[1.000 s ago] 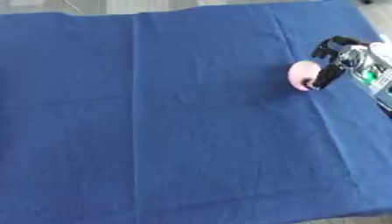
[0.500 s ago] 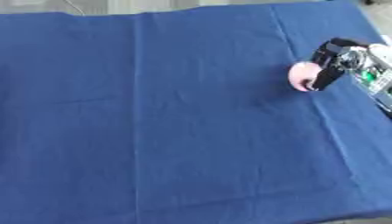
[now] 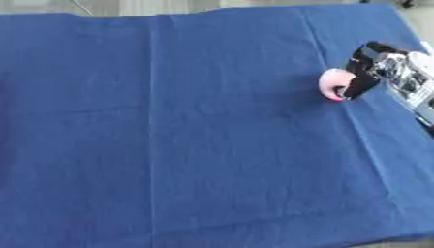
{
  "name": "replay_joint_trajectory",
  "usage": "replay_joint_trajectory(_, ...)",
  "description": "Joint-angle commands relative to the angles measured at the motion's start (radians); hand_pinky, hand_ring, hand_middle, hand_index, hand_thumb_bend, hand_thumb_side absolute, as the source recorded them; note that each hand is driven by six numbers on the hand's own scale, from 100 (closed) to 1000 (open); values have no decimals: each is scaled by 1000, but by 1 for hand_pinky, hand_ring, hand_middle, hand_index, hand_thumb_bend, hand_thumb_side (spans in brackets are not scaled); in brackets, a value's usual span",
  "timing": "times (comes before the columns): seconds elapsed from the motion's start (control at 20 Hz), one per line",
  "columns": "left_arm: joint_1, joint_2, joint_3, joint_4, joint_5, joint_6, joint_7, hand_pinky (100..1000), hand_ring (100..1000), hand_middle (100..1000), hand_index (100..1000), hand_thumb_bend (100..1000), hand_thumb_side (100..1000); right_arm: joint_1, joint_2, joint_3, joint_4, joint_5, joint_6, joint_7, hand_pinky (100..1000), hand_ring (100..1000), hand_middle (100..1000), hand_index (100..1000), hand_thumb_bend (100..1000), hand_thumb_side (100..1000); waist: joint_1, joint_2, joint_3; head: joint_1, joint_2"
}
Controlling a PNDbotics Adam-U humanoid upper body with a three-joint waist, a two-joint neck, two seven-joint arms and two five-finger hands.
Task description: Pick up the objects with one hand, pass them to the other hand, and then place them into the box on the other side of the table.
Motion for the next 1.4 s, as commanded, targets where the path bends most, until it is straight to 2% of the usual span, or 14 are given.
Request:
replay_joint_trajectory(0.05, -5, 19, 13, -5, 2, -3, 2, 731, 643, 618, 738, 100, 560, 4, -36, -21, -42, -15, 1, -18, 848, 637, 495, 502, 332, 100, -2, -30, -5, 6, 0)
replay_joint_trajectory(0.25, 1, 23, 14, -1, 2, -3, 3, 732, 643, 616, 739, 100, 557, 30, -39, -42, -106, -25, 0, -38, 814, 619, 557, 540, 286, 100, -4, -36, -13, 14, 4)
replay_joint_trajectory(0.85, 8, 29, 17, -1, 1, -4, 0, 728, 639, 613, 737, 100, 555, 95, -26, -99, -218, -69, 0, -187, 711, 578, 549, 522, 271, 100, -3, -43, -27, 27, 8)
replay_joint_trajectory(1.15, 6, 32, 19, -5, 4, -6, 1, 728, 639, 613, 737, 100, 553, 120, 23, -134, -328, -113, -15, -341, 575, 540, 525, 490, 260, 100, -2, -50, -29, 36, 7)
replay_joint_trajectory(1.4, 3, 34, 18, -7, 6, -6, 0, 728, 640, 613, 737, 100, 549, 113, 65, -127, -380, -164, -44, -453, 495, 520, 515, 473, 255, 100, 2, -55, -24, 37, 6)
